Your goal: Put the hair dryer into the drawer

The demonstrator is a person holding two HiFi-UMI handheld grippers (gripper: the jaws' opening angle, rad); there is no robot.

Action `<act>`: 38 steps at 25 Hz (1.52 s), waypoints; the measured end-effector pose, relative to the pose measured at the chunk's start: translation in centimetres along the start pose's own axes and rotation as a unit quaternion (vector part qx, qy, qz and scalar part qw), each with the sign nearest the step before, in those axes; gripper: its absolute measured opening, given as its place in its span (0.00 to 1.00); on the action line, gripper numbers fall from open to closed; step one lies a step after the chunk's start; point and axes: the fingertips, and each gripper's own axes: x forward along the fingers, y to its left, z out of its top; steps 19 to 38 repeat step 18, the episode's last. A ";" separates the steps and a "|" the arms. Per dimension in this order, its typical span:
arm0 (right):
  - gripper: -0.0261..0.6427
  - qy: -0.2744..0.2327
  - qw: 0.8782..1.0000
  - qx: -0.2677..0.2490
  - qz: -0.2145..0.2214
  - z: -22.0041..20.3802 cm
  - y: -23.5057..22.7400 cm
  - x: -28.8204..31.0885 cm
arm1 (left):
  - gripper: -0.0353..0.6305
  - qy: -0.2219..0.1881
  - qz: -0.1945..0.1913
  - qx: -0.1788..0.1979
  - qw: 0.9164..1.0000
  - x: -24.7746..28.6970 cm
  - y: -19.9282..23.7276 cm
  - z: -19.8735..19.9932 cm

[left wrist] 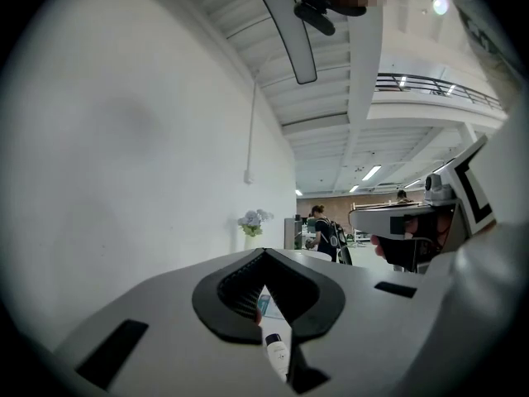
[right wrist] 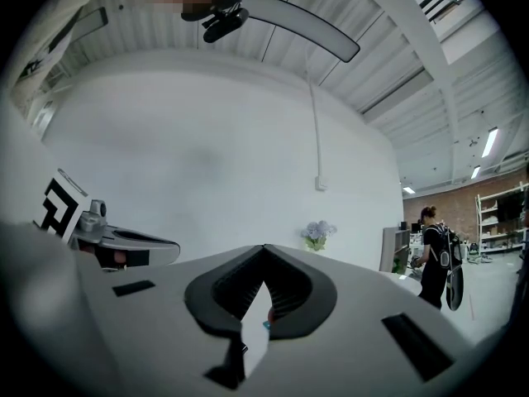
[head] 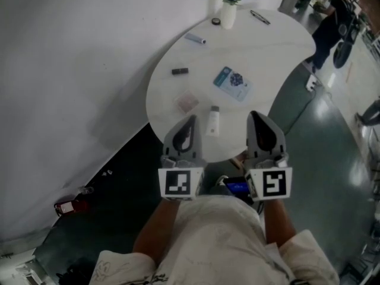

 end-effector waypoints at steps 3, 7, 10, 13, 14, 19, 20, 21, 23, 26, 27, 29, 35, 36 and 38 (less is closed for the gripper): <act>0.05 0.004 1.000 0.001 0.005 -0.4 0.2 0.1 | 0.06 -0.003 0.000 0.002 1.000 0.0 -0.2 0.0; 0.05 0.009 1.000 -0.006 0.010 -1.0 0.5 0.1 | 0.06 0.000 -0.005 0.000 1.000 -0.4 -0.6 -0.4; 0.05 0.011 1.000 -0.002 0.004 -1.1 0.4 0.1 | 0.06 0.002 -0.008 0.000 1.000 -0.3 -0.6 -0.6; 0.05 0.012 1.000 -0.005 0.000 -1.1 -0.1 0.1 | 0.06 -0.001 -0.013 0.001 1.000 0.3 -0.8 -0.4; 0.05 0.012 1.000 -0.004 0.001 -1.1 -0.2 0.1 | 0.06 -0.001 -0.013 0.001 1.000 0.4 -0.7 -0.3; 0.05 0.018 1.000 -0.011 0.003 -1.2 -0.2 -0.3 | 0.06 -0.010 -0.010 0.011 1.000 0.5 -0.6 0.2; 0.05 0.018 1.000 -0.011 0.003 -1.2 -0.2 -0.3 | 0.06 -0.010 -0.010 0.011 1.000 0.5 -0.6 0.2; 0.05 0.018 1.000 -0.011 0.003 -1.2 -0.2 -0.3 | 0.06 -0.010 -0.010 0.011 1.000 0.5 -0.6 0.2; 0.05 0.018 1.000 -0.011 0.003 -1.2 -0.2 -0.3 | 0.06 -0.010 -0.010 0.011 1.000 0.5 -0.6 0.2; 0.05 0.018 1.000 -0.011 0.003 -1.2 -0.2 -0.3 | 0.06 -0.010 -0.010 0.011 1.000 0.5 -0.6 0.2; 0.05 0.018 1.000 -0.011 0.003 -1.2 -0.2 -0.3 | 0.06 -0.010 -0.010 0.011 1.000 0.5 -0.6 0.2; 0.05 0.018 1.000 -0.011 0.003 -1.2 -0.2 -0.3 | 0.06 -0.010 -0.010 0.011 1.000 0.5 -0.6 0.2; 0.05 0.018 1.000 -0.011 0.003 -1.2 -0.2 -0.3 | 0.06 -0.010 -0.010 0.011 1.000 0.5 -0.6 0.2; 0.05 0.018 1.000 -0.011 0.003 -1.2 -0.2 -0.3 | 0.06 -0.010 -0.010 0.011 1.000 0.5 -0.6 0.2; 0.05 0.018 1.000 -0.011 0.003 -1.2 -0.2 -0.3 | 0.06 -0.010 -0.010 0.011 1.000 0.5 -0.6 0.2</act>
